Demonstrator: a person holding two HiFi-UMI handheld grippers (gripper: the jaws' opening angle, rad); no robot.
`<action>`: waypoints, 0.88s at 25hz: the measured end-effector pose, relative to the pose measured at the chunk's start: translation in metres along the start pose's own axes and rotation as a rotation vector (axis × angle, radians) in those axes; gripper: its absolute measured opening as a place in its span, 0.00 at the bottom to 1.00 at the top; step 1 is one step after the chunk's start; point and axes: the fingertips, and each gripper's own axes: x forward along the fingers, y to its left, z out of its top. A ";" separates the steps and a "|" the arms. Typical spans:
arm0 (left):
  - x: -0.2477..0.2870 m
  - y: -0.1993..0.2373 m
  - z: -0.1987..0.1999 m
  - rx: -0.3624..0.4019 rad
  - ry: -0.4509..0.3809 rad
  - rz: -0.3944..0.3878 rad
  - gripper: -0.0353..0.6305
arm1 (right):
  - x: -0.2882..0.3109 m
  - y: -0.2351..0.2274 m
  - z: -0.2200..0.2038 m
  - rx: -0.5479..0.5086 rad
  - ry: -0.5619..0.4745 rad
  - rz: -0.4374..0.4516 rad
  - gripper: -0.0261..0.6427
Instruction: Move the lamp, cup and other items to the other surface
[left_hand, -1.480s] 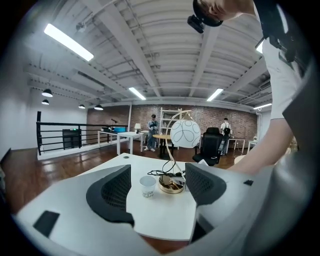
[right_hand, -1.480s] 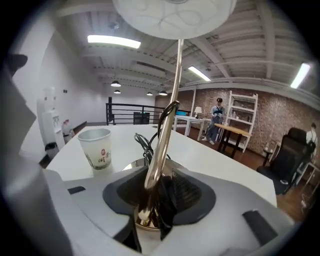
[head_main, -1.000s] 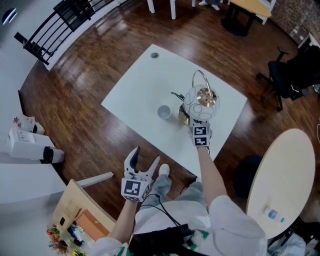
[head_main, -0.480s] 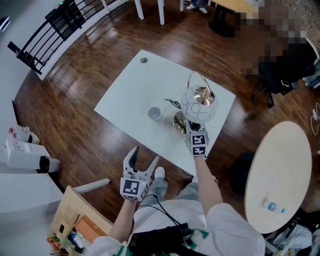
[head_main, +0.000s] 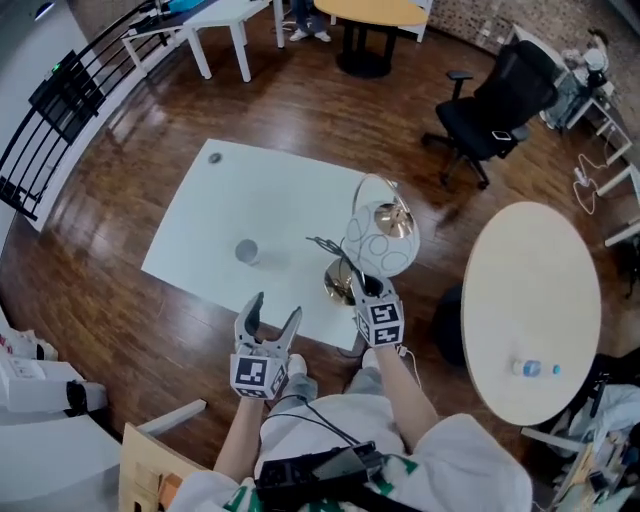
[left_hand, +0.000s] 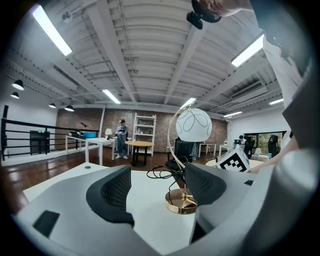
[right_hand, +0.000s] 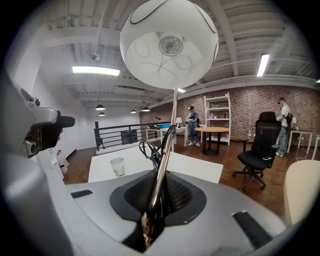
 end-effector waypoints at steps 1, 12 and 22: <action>0.009 -0.010 0.002 0.007 -0.003 -0.034 0.55 | -0.014 -0.009 -0.004 0.010 0.000 -0.023 0.13; 0.090 -0.166 0.023 0.011 -0.010 -0.445 0.56 | -0.170 -0.114 -0.047 0.103 -0.004 -0.324 0.13; 0.143 -0.319 0.026 0.086 -0.003 -0.761 0.56 | -0.310 -0.237 -0.081 0.223 -0.058 -0.668 0.13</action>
